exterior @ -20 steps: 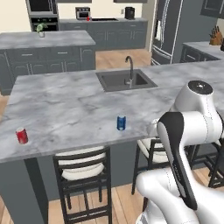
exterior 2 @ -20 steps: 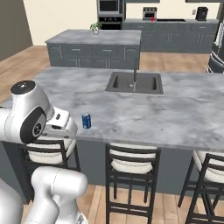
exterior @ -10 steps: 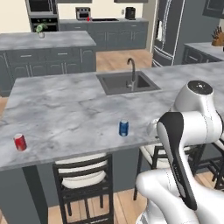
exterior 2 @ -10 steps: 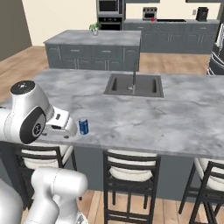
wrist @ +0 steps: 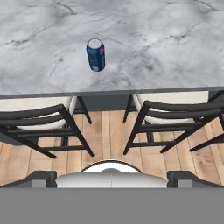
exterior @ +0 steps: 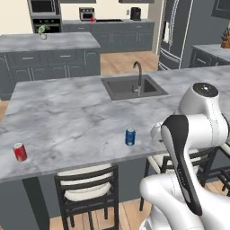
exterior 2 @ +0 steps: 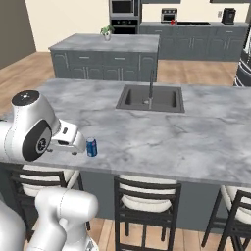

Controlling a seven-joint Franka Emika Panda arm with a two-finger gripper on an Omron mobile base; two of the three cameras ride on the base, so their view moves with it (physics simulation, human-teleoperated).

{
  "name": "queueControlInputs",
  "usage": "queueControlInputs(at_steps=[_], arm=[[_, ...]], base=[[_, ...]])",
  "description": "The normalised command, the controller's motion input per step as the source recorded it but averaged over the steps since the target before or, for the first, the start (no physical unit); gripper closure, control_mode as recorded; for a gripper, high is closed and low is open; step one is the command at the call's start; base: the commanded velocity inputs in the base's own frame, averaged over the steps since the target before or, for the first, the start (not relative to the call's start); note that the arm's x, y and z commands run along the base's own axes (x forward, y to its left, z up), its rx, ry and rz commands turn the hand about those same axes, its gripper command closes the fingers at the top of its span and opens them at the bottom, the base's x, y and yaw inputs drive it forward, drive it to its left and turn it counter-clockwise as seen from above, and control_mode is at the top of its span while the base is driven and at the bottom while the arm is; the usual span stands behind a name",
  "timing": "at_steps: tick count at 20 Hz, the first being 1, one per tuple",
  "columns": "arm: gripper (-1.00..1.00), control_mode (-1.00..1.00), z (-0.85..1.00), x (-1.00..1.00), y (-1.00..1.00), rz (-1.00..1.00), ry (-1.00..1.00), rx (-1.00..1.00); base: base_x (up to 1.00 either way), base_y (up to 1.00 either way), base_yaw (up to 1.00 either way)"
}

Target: Four empty soda cans are scattered around the kitchen. Gather all the cans and cluster them next to the stove for recycling.

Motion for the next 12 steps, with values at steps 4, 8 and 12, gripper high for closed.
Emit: queueControlInputs(at_steps=[4,8,12], arm=[[-1.00,1.00,0.00,0.00,0.00,0.00,0.00,0.00],[-1.00,1.00,0.00,0.00,0.00,0.00,0.00,0.00],[-1.00,1.00,0.00,0.00,0.00,0.00,0.00,0.00]], base=[[0.36,0.00,0.03],[0.39,0.00,0.03],[0.40,0.00,0.03]])
